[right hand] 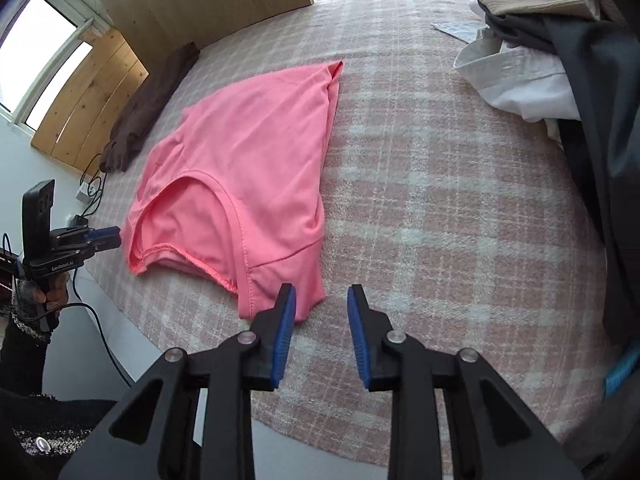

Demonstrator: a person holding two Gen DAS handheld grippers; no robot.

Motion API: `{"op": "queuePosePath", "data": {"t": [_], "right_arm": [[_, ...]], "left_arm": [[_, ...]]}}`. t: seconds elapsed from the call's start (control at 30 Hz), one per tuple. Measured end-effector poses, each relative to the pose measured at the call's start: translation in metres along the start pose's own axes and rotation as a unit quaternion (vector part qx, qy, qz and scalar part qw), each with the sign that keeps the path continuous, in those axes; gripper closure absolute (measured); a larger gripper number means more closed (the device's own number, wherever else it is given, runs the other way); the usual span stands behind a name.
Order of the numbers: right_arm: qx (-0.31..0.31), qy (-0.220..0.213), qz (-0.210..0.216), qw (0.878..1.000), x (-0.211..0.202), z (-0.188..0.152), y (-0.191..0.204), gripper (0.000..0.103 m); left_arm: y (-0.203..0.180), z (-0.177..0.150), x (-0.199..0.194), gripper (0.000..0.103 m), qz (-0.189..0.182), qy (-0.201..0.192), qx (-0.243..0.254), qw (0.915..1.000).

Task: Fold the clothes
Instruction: 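Open both tools and move them back over the folded shirt, then grasp the folded pink shirt with both tools and lift it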

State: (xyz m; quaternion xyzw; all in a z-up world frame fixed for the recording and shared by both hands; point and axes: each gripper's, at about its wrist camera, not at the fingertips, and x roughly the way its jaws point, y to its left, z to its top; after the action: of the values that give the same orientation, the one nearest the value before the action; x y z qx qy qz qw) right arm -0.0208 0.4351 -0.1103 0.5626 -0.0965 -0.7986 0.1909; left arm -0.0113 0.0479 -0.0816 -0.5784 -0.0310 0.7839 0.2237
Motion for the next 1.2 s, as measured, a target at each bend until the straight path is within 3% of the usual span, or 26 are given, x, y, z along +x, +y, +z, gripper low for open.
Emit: {"op": "queuePosePath", "data": {"t": [0.07, 0.17, 0.3, 0.4, 0.57, 0.7, 0.77, 0.83, 0.87, 0.9, 0.93, 1.07, 1.13, 1.2], "right_arm": [[0.001, -0.015, 0.013, 1.000, 0.004, 0.018, -0.003, 0.048], [-0.007, -0.010, 0.027, 1.000, 0.026, 0.041, -0.002, 0.048], [-0.048, -0.021, 0.011, 0.999, 0.044, 0.057, 0.008, 0.048], [-0.076, -0.011, 0.010, 0.997, 0.052, 0.058, 0.018, 0.048], [-0.174, -0.011, -0.059, 0.983, 0.061, 0.045, 0.046, 0.046], [-0.211, 0.002, -0.055, 0.976, 0.069, 0.040, 0.063, 0.046], [-0.229, 0.003, -0.051, 0.972, 0.074, 0.038, 0.070, 0.047], [-0.236, -0.005, -0.036, 0.971, 0.077, 0.038, 0.073, 0.052], [-0.232, -0.010, -0.027, 0.972, 0.078, 0.039, 0.073, 0.063], [-0.226, -0.015, -0.019, 0.974, 0.078, 0.041, 0.072, 0.079], [-0.209, -0.018, -0.003, 0.978, 0.080, 0.044, 0.069, 0.085], [-0.091, -0.002, 0.118, 0.989, 0.085, 0.055, 0.051, 0.090], [-0.035, -0.003, 0.175, 0.984, 0.083, 0.060, 0.046, 0.091], [-0.020, -0.017, 0.202, 0.979, 0.070, 0.067, 0.051, 0.091]], "left_arm": [[-0.002, 0.015, 0.003, 0.052, -0.023, -0.014, -0.004, 0.9996], [-0.009, 0.034, 0.020, 0.052, -0.011, -0.015, 0.008, 0.9998], [-0.013, 0.049, 0.041, 0.052, 0.002, -0.010, 0.012, 0.9999], [-0.022, 0.049, 0.051, 0.052, 0.022, -0.006, 0.036, 0.9991], [-0.055, 0.042, 0.064, 0.051, 0.071, 0.001, 0.106, 0.9918], [-0.077, 0.039, 0.071, 0.052, 0.072, 0.006, 0.138, 0.9877], [-0.083, 0.039, 0.072, 0.064, 0.064, 0.002, 0.144, 0.9874], [-0.085, 0.039, 0.072, 0.077, 0.049, -0.007, 0.137, 0.9893], [-0.086, 0.038, 0.073, 0.085, 0.041, -0.011, 0.134, 0.9901], [-0.087, 0.038, 0.073, 0.086, 0.033, -0.016, 0.130, 0.9908], [-0.085, 0.039, 0.073, 0.088, 0.025, -0.020, 0.116, 0.9927], [-0.068, 0.044, 0.066, 0.091, -0.044, -0.029, 0.033, 0.9980], [-0.059, 0.046, 0.051, 0.092, -0.071, -0.049, 0.008, 0.9962], [-0.054, 0.054, 0.034, 0.092, -0.079, -0.070, 0.004, 0.9944]]}}
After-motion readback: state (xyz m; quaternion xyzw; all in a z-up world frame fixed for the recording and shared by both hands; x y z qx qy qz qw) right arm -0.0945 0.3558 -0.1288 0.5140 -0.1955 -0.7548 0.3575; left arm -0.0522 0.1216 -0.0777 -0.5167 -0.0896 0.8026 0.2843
